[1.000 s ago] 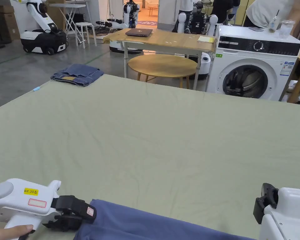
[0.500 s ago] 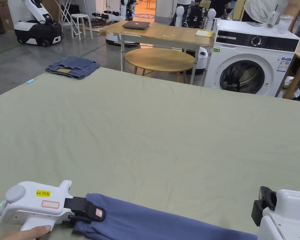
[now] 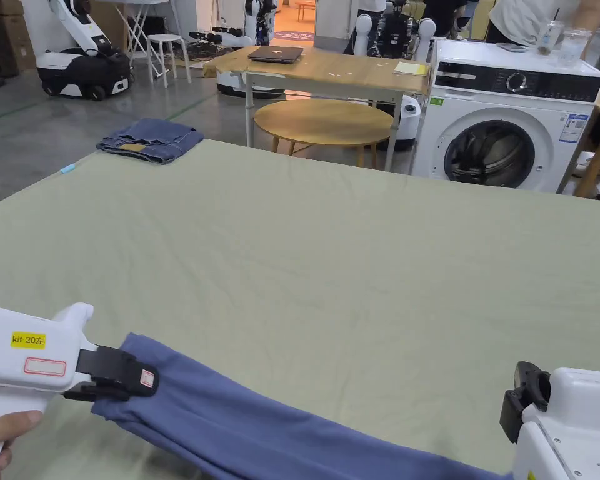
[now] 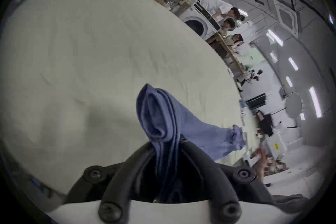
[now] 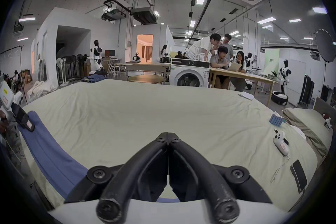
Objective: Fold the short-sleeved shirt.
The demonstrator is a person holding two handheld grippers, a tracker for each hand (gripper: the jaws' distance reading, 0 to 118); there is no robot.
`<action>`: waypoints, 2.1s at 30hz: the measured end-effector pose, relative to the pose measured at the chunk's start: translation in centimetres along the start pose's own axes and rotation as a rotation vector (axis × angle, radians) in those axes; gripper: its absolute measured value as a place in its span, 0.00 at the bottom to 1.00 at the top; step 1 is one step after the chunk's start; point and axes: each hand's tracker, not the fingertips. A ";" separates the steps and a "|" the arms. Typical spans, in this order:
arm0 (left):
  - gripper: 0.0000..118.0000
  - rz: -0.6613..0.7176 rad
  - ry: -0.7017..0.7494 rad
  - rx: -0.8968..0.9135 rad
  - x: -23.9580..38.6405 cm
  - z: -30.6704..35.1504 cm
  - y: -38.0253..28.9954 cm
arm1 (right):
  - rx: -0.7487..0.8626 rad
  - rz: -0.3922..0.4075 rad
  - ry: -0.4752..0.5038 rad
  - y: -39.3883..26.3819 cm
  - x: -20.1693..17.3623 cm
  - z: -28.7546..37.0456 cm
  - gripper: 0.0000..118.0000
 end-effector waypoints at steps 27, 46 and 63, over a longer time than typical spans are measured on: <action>0.03 -0.136 -0.118 -0.338 17.7 -14.7 -3.9 | -0.049 -0.029 -0.024 -1.7 1.9 0.9 0.00; 0.34 -0.095 -0.143 -0.308 18.8 -14.8 -4.4 | -0.107 -0.045 -0.051 -2.8 3.2 1.2 0.00; 0.04 -0.049 -0.323 -0.413 16.8 -20.8 -8.9 | -0.079 -0.067 -0.040 -1.9 3.3 2.3 0.00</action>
